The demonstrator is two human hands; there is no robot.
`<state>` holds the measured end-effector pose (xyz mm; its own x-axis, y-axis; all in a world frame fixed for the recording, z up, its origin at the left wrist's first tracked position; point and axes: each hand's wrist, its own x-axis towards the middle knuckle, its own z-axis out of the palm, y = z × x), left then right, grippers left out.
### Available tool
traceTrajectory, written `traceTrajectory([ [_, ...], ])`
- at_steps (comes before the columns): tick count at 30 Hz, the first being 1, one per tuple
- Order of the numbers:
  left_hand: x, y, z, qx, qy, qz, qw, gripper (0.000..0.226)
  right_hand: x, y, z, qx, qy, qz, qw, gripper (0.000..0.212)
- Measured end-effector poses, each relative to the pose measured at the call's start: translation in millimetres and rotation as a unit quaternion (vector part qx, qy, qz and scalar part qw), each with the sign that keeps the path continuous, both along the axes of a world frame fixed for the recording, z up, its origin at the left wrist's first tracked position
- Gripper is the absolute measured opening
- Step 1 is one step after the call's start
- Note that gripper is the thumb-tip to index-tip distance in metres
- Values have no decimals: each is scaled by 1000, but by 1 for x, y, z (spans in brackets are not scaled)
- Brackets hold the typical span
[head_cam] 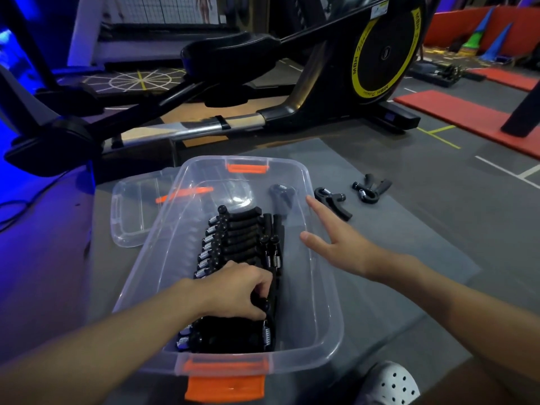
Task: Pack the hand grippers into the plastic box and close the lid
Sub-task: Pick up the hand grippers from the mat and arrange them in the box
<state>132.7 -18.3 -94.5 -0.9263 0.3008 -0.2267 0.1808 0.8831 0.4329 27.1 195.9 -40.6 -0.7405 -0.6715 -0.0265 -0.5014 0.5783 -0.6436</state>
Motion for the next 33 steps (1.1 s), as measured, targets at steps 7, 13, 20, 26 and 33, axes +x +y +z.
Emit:
traceTrajectory([
  [7, -3, 0, 1, -12, -8, -13, 1000, 27, -1, 0, -3, -13, 1, 4, 1000, 74],
  [13, -19, 0, 23, 71, 53, 30, 996, 25, -8, 0, -9, -84, 27, -27, 996, 56],
  [20, -62, 22, 73, 166, 199, 89, 962, 38, -71, 10, -39, -126, -17, -203, 971, 33],
  [26, -91, 34, 74, 65, 135, 75, 986, 73, -137, 28, -90, 0, -23, -262, 965, 46],
  [33, -101, 23, 59, 53, 118, 53, 990, 75, -180, 19, -144, 60, -56, -299, 951, 88],
])
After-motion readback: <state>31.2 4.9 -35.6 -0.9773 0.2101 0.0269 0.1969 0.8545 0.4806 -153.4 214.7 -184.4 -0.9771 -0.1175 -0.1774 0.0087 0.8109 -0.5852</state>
